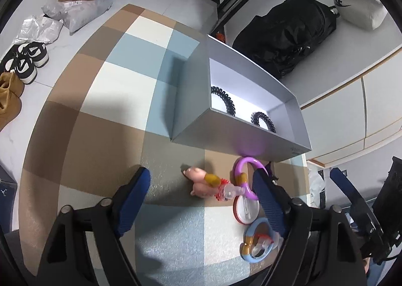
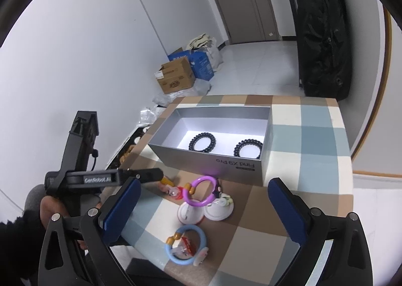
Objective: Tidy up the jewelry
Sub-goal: 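Lower the left gripper onto the pink pig figurine and close it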
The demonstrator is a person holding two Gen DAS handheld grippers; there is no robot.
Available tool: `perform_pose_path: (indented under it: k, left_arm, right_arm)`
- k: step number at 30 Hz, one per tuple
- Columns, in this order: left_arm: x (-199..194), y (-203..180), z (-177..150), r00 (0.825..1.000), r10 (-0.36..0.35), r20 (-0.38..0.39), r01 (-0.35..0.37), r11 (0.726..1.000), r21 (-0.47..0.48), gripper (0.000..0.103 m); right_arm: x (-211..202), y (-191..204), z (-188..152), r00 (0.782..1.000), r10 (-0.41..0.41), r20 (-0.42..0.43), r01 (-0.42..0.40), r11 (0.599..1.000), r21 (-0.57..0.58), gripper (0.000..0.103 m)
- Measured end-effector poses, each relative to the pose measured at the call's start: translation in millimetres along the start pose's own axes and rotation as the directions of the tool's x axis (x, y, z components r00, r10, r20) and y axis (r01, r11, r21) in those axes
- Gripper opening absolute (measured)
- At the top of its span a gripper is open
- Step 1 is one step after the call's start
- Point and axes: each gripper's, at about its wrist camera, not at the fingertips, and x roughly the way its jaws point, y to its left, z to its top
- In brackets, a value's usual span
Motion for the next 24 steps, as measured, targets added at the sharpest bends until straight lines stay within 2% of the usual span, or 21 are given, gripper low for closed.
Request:
perform_pose_path:
  k: [2,4,6,8,11,18,24]
  left_arm:
    - [1.8,-4.2,-0.6,1.0,0.021,-0.004,-0.021,1.0,0.021,0.06]
    - [3.0,-9.8,-2.1,0.999,0.048,-0.001,-0.048,0.997,0.064,0.059]
    - [5.4,-15.9,-3.9,0.997,0.076,-0.001,-0.075,0.991,0.108,0.053]
    - [9.0,-17.0,-3.8,0.997,0.081,-0.015,-0.079,0.99,0.116,0.04]
    - [7.2,-13.6,-4.0,0.995,0.096,-0.014,-0.094,0.989,0.111,0.03]
    - [8.7,-12.3,-0.2,0.995,0.102,-0.02,-0.099,0.988,0.115,0.028]
    - [10.9,-11.1,2.9,0.996,0.078,-0.038,-0.074,0.993,0.088,0.028]
  right_arm:
    - [0.5,0.0,0.4,1.0,0.002,-0.001,-0.002,1.0,-0.002,0.101]
    - [1.2,-1.0,0.2,1.0,0.004,-0.004,-0.004,1.0,0.005,0.099]
    - [1.1,-2.2,0.9,1.0,0.007,-0.005,-0.007,1.0,0.012,0.098]
    - [0.8,-2.8,1.0,1.0,0.009,-0.004,-0.009,1.0,0.018,0.098]
    - [1.7,-3.2,0.6,1.0,0.013,-0.008,-0.012,1.0,0.021,0.098]
    - [5.2,-4.0,-1.4,1.0,0.009,-0.024,-0.009,1.0,0.023,0.098]
    - [8.7,-3.6,0.0,1.0,0.012,-0.029,-0.011,0.999,0.033,0.098]
